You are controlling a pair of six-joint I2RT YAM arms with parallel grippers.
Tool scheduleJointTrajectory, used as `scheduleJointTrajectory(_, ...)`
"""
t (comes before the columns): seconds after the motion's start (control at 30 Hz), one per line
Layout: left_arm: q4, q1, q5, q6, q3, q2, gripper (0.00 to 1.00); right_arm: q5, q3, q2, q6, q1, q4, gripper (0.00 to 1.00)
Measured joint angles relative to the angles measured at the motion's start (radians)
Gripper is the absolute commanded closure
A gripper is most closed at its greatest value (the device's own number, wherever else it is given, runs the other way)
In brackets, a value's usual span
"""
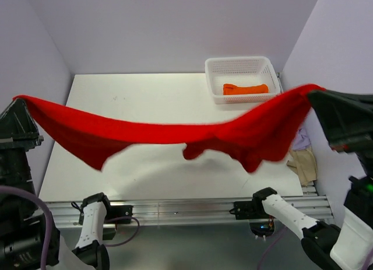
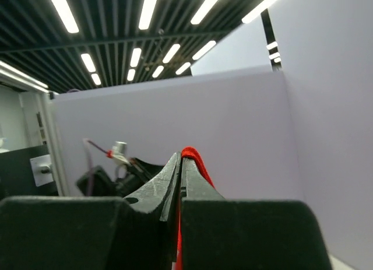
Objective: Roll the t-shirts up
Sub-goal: Flatten the tshirt
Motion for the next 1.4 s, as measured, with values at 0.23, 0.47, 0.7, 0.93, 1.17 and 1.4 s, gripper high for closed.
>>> scheduleJointTrajectory(0.23,-0.054,-0.038,0.018,-0.027,-0.116,0.053,1.00,0.021,0.078,0.016,-0.032,0.002,-0.078,1.00)
scheduleJointTrajectory(0.47,0.041,-0.040,0.044,-0.049,-0.454,0.122,1.00,0.060,-0.337,0.060,-0.052,0.002,-0.009,1.00)
scheduleJointTrajectory(0.7,0.219,-0.040,0.053,-0.112,-0.916,0.190,1.00,0.078,-0.850,0.195,0.001,0.003,0.146,1.00)
scheduleJointTrajectory(0.93,0.472,-0.040,0.021,-0.225,-1.137,0.380,1.00,0.068,-0.870,0.563,0.032,0.006,0.387,1.00)
scheduleJointTrajectory(1.17,0.695,-0.043,-0.006,-0.303,-1.068,0.736,1.00,0.066,-0.519,1.063,0.067,-0.011,0.470,1.00)
scheduleJointTrajectory(1.4,0.781,-0.049,-0.015,-0.361,-0.677,1.168,0.90,0.076,0.334,1.633,0.134,-0.062,0.366,0.52)
